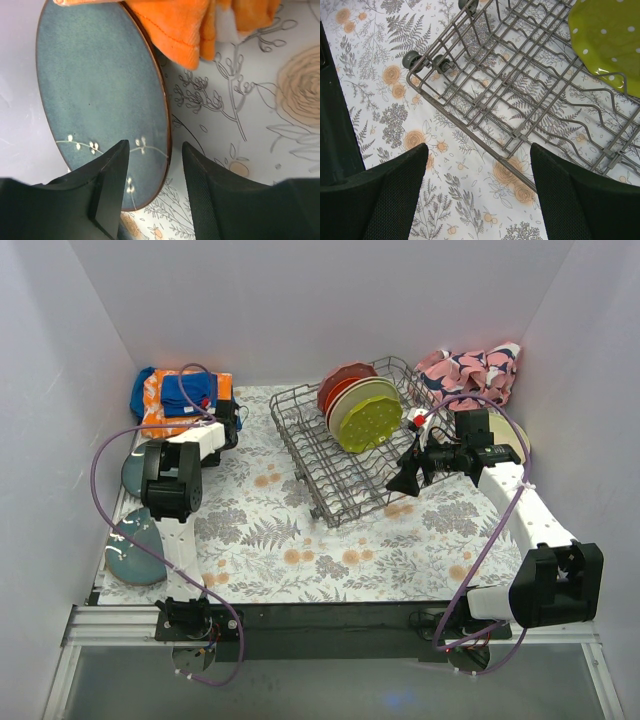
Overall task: Load the plates into the dish rack
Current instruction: Grab a plate with the left arm
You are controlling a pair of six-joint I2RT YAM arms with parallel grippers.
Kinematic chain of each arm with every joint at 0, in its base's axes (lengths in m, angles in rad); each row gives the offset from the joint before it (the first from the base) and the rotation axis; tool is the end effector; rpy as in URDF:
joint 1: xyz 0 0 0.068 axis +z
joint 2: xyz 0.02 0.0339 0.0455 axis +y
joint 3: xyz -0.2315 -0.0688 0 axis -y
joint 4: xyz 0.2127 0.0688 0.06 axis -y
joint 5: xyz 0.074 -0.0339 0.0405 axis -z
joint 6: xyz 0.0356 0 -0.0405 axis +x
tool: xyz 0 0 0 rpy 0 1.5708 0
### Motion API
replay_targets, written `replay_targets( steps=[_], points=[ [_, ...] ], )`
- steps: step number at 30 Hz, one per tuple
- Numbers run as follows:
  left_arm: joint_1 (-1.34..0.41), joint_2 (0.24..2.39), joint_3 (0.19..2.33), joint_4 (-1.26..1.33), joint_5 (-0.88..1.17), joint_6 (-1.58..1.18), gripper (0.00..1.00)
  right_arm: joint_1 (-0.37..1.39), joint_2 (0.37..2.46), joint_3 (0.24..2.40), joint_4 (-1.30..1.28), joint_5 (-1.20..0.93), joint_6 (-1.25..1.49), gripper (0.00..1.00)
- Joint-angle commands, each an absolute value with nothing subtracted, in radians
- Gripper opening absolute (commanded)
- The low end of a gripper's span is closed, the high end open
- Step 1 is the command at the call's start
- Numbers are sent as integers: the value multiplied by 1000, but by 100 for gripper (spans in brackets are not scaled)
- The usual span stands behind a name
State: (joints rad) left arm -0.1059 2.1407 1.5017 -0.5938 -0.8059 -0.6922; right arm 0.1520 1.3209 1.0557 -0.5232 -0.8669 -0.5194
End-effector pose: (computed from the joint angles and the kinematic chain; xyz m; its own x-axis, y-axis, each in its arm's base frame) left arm 0.3847 -0.0151 0.1367 -0.6171 -0.3788 -0.6897 -0.7255 0.6132 0.3123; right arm 0.2451 0.0650 0.2711 -0.2963 -0.3704 -0.8804 -0.8942 0.4314 0.1194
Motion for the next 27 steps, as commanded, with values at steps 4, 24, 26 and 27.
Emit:
replay_targets(
  steps=[4,24,26,27],
  points=[
    [-103,2193,1493,-534,-905,-677,43,155,1287,1054,-506,-879,-520,88],
    [-129,2129,1534,-446,-882,-609,0,156,1278,1054,-505,-881,-518,88],
    [-156,2094,1548,-428,-881,-591,0,156,1278,1054,-505,-877,-518,88],
    [-166,2082,1563,-423,-885,-580,0,155,1278,1055,-505,-876,-518,88]
  ],
)
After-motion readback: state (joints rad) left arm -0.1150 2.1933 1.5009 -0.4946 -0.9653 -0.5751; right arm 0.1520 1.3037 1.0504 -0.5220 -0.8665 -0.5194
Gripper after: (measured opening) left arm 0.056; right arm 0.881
